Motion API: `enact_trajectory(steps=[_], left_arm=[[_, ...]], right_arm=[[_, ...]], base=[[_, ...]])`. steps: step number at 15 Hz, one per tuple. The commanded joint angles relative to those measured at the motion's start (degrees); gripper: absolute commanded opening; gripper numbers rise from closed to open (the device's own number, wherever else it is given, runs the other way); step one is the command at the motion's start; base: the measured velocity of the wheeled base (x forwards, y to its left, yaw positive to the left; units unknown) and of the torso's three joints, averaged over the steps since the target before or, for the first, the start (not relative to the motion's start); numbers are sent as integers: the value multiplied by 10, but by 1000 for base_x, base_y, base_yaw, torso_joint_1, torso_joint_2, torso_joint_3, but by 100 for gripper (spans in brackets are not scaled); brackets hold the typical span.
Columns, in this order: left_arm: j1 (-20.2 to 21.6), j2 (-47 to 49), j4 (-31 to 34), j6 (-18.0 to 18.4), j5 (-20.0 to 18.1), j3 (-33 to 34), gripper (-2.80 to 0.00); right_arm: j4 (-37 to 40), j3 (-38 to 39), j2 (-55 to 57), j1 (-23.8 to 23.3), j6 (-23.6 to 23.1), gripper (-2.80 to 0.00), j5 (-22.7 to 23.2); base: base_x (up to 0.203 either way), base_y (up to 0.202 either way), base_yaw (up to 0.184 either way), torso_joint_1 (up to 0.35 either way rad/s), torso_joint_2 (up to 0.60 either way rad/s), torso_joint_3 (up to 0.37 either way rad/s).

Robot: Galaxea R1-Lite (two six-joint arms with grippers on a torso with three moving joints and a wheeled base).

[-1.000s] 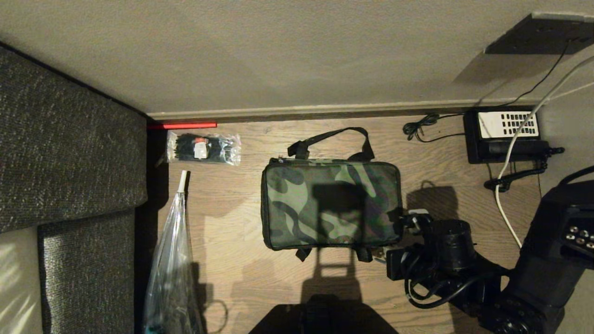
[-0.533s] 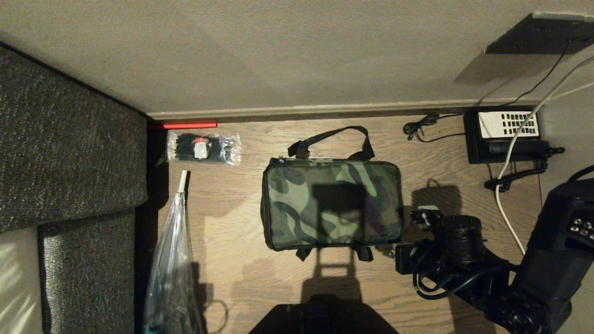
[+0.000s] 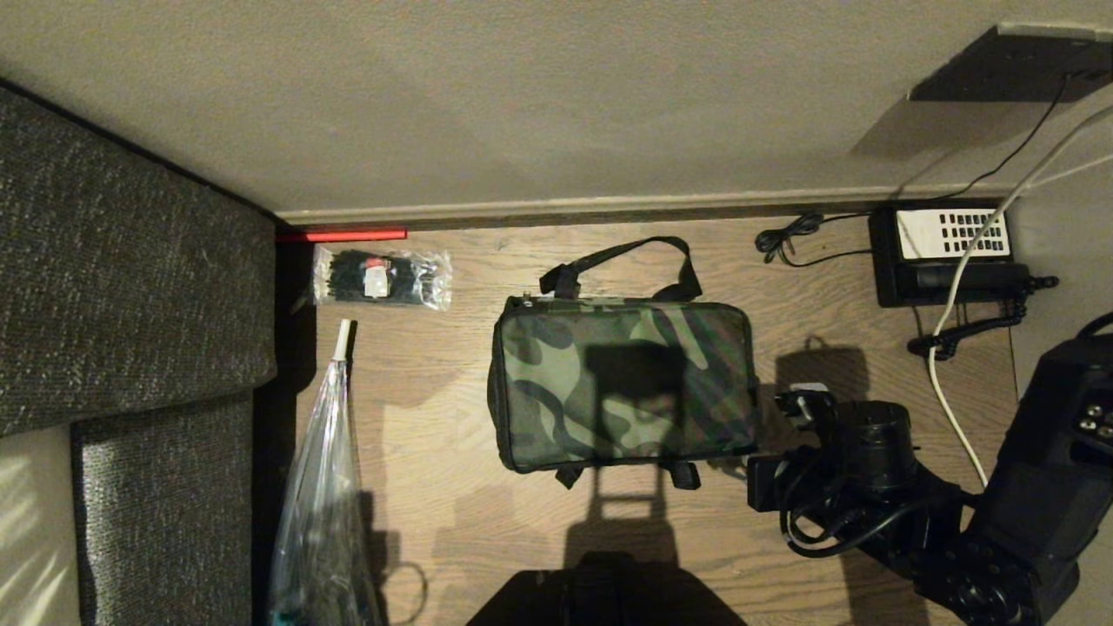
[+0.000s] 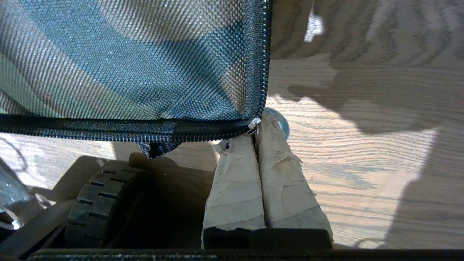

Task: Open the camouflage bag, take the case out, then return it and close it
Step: Open the top of the storage box

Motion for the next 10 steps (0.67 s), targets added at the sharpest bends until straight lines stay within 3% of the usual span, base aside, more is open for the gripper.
enact_trajectory(steps=[1, 10], left_arm=[[0, 0, 0, 0, 0, 2, -280], [0, -5, 0, 0, 0, 2, -280]], right_arm=[[-3, -4, -6, -8, 1, -280, -1], [5, -2, -21, -16, -3, -280, 21]], base=[[0, 0, 0, 0, 0, 0], [0, 0, 0, 0, 0, 0]])
